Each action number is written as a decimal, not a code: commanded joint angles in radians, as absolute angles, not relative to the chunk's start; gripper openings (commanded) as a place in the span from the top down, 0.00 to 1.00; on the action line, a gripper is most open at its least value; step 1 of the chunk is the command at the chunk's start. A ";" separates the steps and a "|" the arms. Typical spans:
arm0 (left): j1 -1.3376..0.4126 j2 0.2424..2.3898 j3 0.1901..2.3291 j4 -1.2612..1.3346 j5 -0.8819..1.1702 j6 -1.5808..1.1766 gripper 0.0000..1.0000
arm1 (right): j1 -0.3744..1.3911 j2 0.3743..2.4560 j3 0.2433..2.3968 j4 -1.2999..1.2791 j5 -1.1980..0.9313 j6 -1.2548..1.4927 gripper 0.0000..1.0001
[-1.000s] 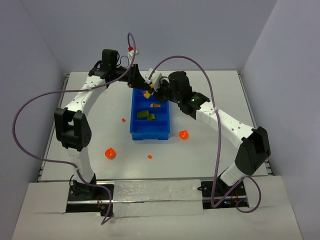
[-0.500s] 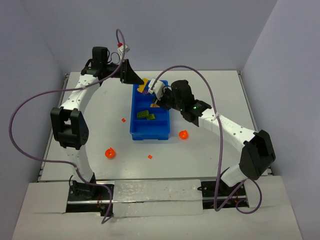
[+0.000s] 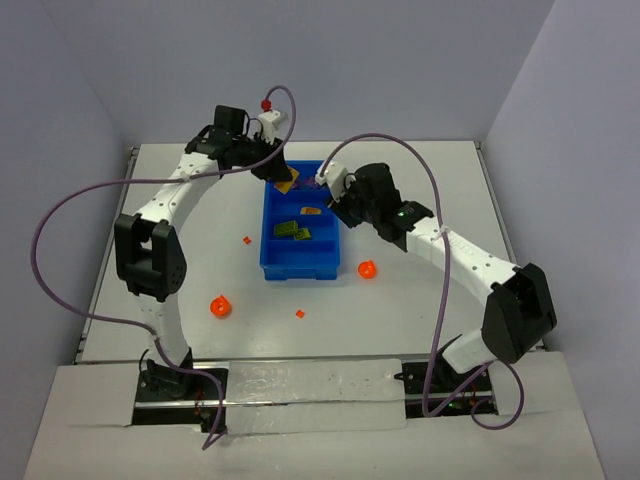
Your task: Sort the legos into containers by color
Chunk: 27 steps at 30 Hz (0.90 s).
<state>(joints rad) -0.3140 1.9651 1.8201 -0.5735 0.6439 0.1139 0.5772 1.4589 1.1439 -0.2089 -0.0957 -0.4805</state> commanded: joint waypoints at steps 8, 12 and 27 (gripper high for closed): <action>-0.370 2.023 1.851 -0.524 0.431 0.398 0.96 | 0.528 1.411 1.207 -0.361 -0.111 -0.411 1.00; -0.371 2.043 1.818 -0.524 0.413 0.467 0.96 | 0.526 1.430 1.239 -0.403 -0.117 -0.420 1.00; -0.400 2.090 1.800 -0.549 0.471 0.532 0.93 | 0.509 1.435 1.257 -0.434 -0.139 -0.429 1.00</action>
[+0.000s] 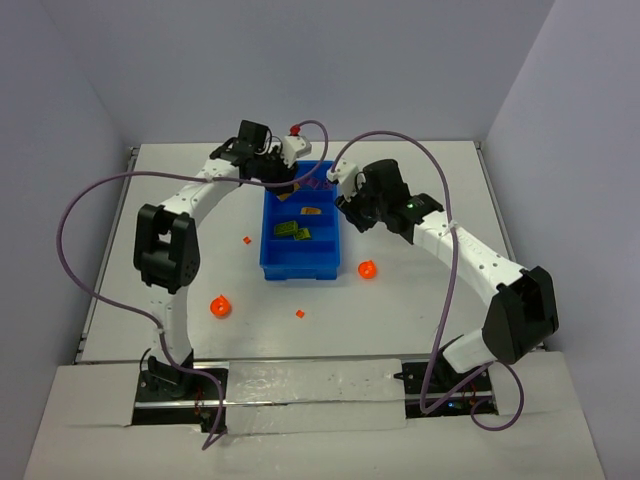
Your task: Sort the legos into containers by color
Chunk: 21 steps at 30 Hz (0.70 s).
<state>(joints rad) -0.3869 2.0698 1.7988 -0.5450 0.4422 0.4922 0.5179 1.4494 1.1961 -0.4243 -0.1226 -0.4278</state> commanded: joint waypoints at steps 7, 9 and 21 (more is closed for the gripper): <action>-0.407 2.119 1.833 -0.575 0.451 0.509 0.86 | 0.511 1.456 1.299 -0.443 -0.174 -0.450 1.00; -0.408 2.123 1.838 -0.587 0.453 0.498 0.80 | 0.512 1.455 1.297 -0.439 -0.186 -0.458 1.00; -0.392 2.088 1.900 -0.596 0.552 0.395 0.29 | 0.510 1.438 1.273 -0.416 -0.239 -0.467 1.00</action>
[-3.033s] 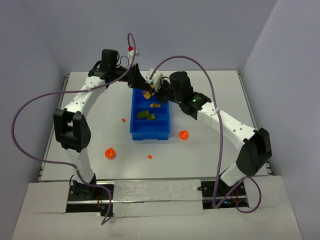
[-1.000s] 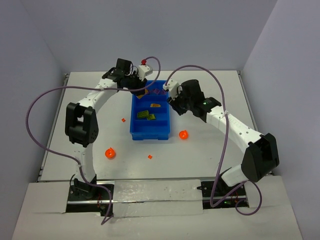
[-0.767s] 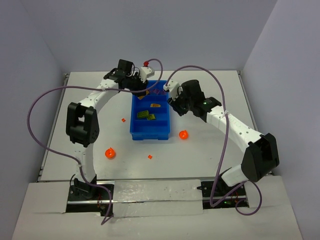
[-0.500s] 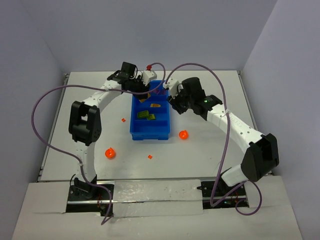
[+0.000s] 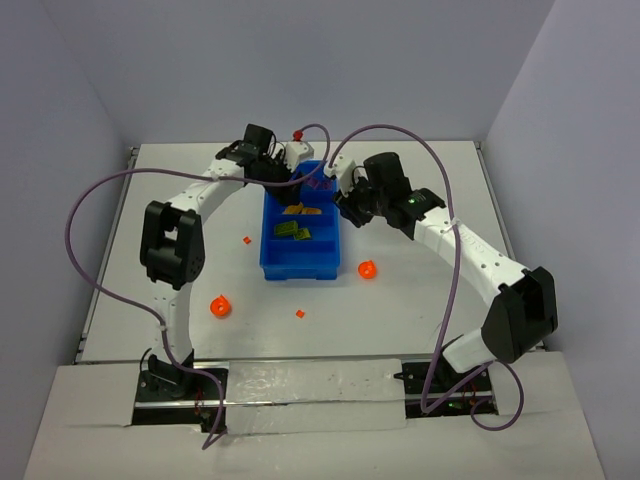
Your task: Sort the legos into containers by color
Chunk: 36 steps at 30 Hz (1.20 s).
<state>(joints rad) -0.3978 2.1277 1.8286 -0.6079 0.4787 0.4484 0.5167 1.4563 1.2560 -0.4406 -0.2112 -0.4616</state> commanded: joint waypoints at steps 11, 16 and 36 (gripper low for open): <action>-0.237 1.921 1.874 -0.373 0.634 0.042 0.26 | 0.521 1.590 1.422 -0.496 -0.320 -0.380 1.00; -0.154 1.835 1.807 -0.327 0.615 -0.096 0.21 | 0.571 1.706 1.500 -0.517 -0.303 -0.380 1.00; -0.092 1.663 1.522 -0.370 0.580 -0.064 0.20 | 0.627 1.908 1.560 -0.466 -0.160 -0.387 0.97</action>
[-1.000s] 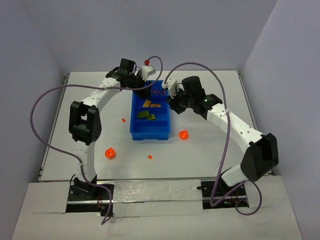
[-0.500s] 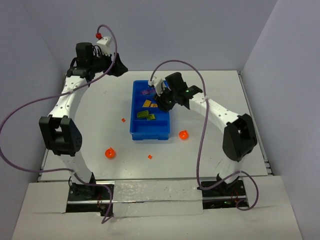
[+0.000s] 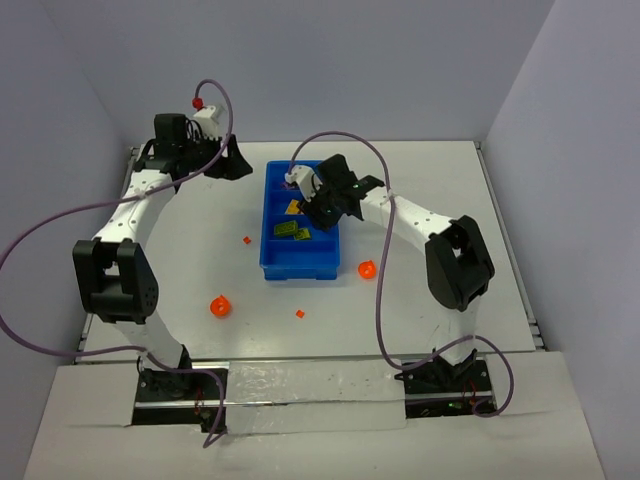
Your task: Sort the legos into containers by color
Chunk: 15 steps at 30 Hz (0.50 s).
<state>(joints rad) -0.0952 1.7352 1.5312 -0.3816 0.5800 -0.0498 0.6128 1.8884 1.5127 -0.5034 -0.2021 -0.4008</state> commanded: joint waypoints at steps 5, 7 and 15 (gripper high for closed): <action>-0.088 1.645 1.491 -0.387 0.566 -0.040 0.20 | 0.639 1.920 1.559 -0.488 -0.168 -0.410 0.84; -0.080 1.634 1.478 -0.395 0.560 -0.026 0.20 | 0.643 1.912 1.545 -0.486 -0.173 -0.423 0.76; -0.045 1.585 1.419 -0.421 0.605 0.024 0.19 | 0.646 1.897 1.537 -0.494 -0.179 -0.435 0.38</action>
<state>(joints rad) -0.0659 1.6492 1.4534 -0.4093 0.5759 -0.0235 0.6371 1.9228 1.5131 -0.5023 -0.1764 -0.4239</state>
